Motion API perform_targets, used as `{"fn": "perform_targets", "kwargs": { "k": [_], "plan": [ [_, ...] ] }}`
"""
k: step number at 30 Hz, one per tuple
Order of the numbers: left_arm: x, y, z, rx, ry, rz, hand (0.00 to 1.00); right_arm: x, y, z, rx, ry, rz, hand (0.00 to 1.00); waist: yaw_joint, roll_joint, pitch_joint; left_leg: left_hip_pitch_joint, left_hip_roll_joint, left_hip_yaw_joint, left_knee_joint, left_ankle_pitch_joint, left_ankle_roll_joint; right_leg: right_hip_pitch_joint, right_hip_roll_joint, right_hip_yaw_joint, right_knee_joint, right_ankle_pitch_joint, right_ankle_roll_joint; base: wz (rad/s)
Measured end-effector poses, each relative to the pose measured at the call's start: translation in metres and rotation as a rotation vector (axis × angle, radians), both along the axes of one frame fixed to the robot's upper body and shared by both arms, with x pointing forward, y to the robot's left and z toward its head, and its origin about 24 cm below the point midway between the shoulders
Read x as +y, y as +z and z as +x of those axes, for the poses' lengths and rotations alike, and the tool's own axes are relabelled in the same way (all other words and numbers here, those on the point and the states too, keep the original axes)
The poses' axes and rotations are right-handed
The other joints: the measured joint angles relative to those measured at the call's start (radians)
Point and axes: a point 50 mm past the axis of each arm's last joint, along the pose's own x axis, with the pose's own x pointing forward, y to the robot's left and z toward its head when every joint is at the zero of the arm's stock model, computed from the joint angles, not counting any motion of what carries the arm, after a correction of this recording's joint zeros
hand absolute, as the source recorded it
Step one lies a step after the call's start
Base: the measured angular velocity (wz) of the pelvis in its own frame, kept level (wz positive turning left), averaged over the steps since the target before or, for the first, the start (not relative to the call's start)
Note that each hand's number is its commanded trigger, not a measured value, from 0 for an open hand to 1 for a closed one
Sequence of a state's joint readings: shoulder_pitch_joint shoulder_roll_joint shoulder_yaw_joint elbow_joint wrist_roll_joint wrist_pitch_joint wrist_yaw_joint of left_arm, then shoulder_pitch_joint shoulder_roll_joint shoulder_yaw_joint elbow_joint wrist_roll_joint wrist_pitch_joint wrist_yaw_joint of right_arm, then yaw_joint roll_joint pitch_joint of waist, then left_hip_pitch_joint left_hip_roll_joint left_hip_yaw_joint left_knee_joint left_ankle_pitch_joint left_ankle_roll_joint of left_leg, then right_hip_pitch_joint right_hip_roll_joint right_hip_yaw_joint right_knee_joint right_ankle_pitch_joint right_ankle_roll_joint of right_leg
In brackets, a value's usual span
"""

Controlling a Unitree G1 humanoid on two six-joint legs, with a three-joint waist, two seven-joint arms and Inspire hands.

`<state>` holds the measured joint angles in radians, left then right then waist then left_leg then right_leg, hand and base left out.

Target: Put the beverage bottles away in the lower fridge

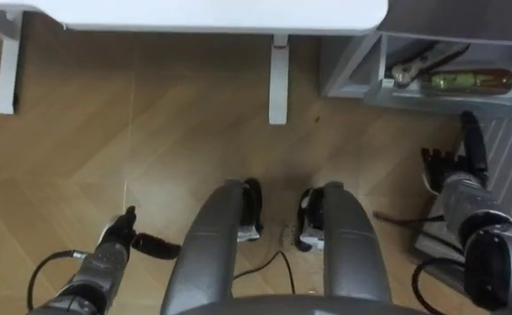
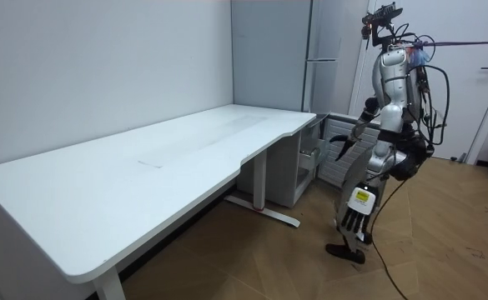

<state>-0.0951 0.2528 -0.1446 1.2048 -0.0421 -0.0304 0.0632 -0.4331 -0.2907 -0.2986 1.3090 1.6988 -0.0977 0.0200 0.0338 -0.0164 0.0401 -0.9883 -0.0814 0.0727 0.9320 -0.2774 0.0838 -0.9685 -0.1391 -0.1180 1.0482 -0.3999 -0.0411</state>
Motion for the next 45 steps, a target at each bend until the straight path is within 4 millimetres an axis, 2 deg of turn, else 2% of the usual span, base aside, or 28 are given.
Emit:
{"fn": "perform_targets", "kwargs": {
  "k": [4,8,11,14,16,20,22,26,29,31,40,45],
  "plan": [
    [0.004,0.001,0.0,-0.005,0.041,-0.008,0.0,-0.014,0.015,0.009,-0.025,-0.01,-0.038,0.0,0.018,-0.001,0.0001,-0.099,-0.007,-0.003,0.068,-0.006,0.001,-0.094,-0.017,-0.005,0.075,-0.017,-0.004,0.14],
    [0.003,0.003,0.004,-0.021,0.02,-0.007,0.0,-0.021,0.021,0.011,-0.031,-0.001,-0.068,0.0,0.031,-0.001,0.0001,-0.13,-0.019,-0.019,0.095,-0.007,-0.004,-0.115,-0.032,-0.022,0.105,-0.032,-0.01,0.18],
    [0.004,0.004,0.004,-0.025,0.031,-0.015,0.0,-0.022,0.033,0.025,-0.067,0.032,-0.102,0.0,0.032,-0.003,0.0009,-0.161,-0.022,-0.02,0.13,-0.015,-0.006,-0.142,-0.046,-0.025,0.143,-0.047,-0.015,0.09],
    [0.005,0.004,0.005,-0.031,0.026,-0.017,0.0,-0.029,0.049,0.037,-0.106,0.052,-0.148,0.0,0.031,-0.007,0.0023,-0.188,-0.034,-0.021,0.147,-0.016,-0.008,-0.169,-0.064,-0.028,0.174,-0.06,-0.019,0.16],
    [0.01,0.005,0.003,-0.025,0.028,-0.007,0.0,-0.029,0.049,0.036,-0.093,0.056,-0.148,0.0,0.031,-0.015,0.0065,-0.195,-0.037,-0.027,0.147,-0.014,-0.011,-0.172,-0.072,-0.039,0.175,-0.064,-0.024,0.13],
    [0.012,0.007,0.005,-0.036,0.027,-0.006,0.0,-0.029,0.049,0.037,-0.083,0.075,-0.162,0.0,0.029,-0.024,0.0053,-0.211,-0.038,-0.031,0.147,-0.013,-0.013,-0.183,-0.077,-0.048,0.174,-0.065,-0.026,0.04],
    [0.011,0.009,0.009,-0.063,0.021,-0.005,0.0,-0.03,0.051,0.038,-0.075,0.078,-0.167,0.0,0.028,-0.024,0.0055,-0.218,-0.039,-0.031,0.147,-0.013,-0.012,-0.186,-0.09,-0.061,0.174,-0.065,-0.031,0.0],
    [0.014,0.011,0.008,-0.074,0.018,0.001,0.0,-0.032,0.052,0.037,-0.056,0.075,-0.169,0.0,0.032,-0.025,0.0054,-0.22,-0.042,-0.032,0.148,-0.016,-0.007,-0.186,-0.092,-0.062,0.172,-0.066,-0.03,0.0],
    [0.02,0.011,0.002,-0.063,0.023,0.015,0.0,-0.033,0.052,0.037,-0.047,0.063,-0.172,0.0,0.03,-0.026,0.0059,-0.22,-0.055,-0.035,0.147,-0.016,-0.007,-0.187,-0.103,-0.061,0.179,-0.072,-0.024,0.09],
    [0.025,0.01,-0.009,-0.051,0.037,0.021,0.0,-0.034,0.053,0.036,-0.039,0.059,-0.17,0.0,0.031,-0.035,0.0063,-0.219,-0.062,-0.032,0.147,-0.016,-0.006,-0.191,-0.105,-0.049,0.186,-0.077,-0.018,0.04],
    [0.028,0.002,-0.051,0.016,0.069,0.034,0.0,-0.033,0.066,0.046,0.015,0.048,-0.144,0.0,0.032,-0.044,0.0058,-0.211,-0.064,-0.029,0.142,-0.016,-0.005,-0.187,-0.108,-0.045,0.187,-0.079,-0.016,0.0],
    [0.028,0.003,-0.051,-0.004,0.074,0.03,0.0,-0.032,0.08,0.056,-0.013,0.069,-0.181,0.0,0.04,-0.045,0.0059,-0.193,-0.058,-0.028,0.139,-0.017,-0.009,-0.173,-0.105,-0.045,0.187,-0.082,-0.021,-0.01]
  ]
}}
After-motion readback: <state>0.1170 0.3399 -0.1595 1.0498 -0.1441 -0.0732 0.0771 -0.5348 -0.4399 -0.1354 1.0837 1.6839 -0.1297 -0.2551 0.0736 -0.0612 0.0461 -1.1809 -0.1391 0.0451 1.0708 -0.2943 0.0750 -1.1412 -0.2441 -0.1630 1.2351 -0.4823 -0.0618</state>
